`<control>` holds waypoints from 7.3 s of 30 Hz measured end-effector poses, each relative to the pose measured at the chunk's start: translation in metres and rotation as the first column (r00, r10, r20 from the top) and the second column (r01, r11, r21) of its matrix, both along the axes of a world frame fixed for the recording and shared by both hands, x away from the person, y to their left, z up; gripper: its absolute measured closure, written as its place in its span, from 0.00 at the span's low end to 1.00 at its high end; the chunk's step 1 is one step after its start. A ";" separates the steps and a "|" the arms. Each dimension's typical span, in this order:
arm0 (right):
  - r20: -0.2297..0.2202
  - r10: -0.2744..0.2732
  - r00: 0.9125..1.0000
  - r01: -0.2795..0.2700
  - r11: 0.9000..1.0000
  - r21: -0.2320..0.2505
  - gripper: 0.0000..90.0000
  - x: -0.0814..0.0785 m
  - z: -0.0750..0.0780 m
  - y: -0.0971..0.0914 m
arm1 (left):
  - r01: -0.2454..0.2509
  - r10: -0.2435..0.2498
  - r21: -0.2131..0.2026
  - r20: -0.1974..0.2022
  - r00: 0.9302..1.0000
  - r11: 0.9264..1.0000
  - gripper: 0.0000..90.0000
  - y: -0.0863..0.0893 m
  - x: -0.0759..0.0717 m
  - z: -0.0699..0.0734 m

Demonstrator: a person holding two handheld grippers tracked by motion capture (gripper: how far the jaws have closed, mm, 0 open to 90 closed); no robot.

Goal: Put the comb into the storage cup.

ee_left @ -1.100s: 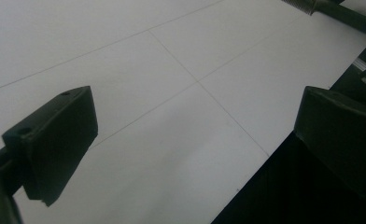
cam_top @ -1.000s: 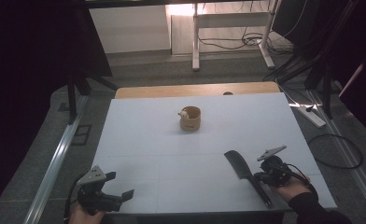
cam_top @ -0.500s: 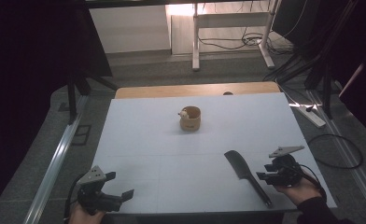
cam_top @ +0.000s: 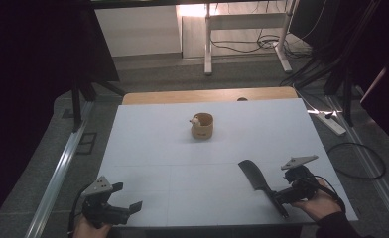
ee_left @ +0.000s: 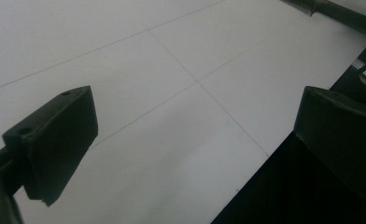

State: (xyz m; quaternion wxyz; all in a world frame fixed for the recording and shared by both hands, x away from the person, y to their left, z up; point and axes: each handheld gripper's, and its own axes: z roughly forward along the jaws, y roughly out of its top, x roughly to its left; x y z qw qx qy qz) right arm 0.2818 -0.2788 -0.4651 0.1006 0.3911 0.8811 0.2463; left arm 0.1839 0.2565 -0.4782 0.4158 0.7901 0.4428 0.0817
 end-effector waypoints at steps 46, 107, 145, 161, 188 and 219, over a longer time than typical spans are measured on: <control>-0.104 0.035 0.994 -0.053 0.983 -0.176 0.00 0.011 -0.045 0.027 | 0.008 -0.008 0.008 -0.004 1.000 1.000 0.01 -0.001 0.000 0.000; 0.008 0.130 0.991 -0.129 0.989 -0.067 0.81 0.006 -0.015 0.024 | 0.012 -0.012 -0.045 0.004 1.000 0.999 0.00 0.001 0.000 0.002; 0.155 0.190 0.969 -0.201 0.978 0.055 0.81 -0.005 0.005 0.028 | 0.087 -0.087 0.004 0.066 0.994 0.996 0.00 -0.037 0.027 0.023; 0.213 0.212 0.954 -0.231 0.971 0.069 0.81 -0.008 0.009 0.034 | 0.101 -0.096 -0.081 0.061 0.993 0.992 0.00 -0.052 0.052 0.039; 0.276 0.249 0.928 -0.278 0.958 0.071 0.81 -0.014 0.012 0.045 | 0.239 -0.234 -0.111 0.058 0.970 0.965 0.00 -0.082 0.094 0.056; 0.364 0.291 0.885 -0.336 0.939 0.066 0.81 -0.025 0.018 0.059 | 0.327 -0.327 -0.182 0.034 0.945 0.927 0.00 -0.129 0.133 0.064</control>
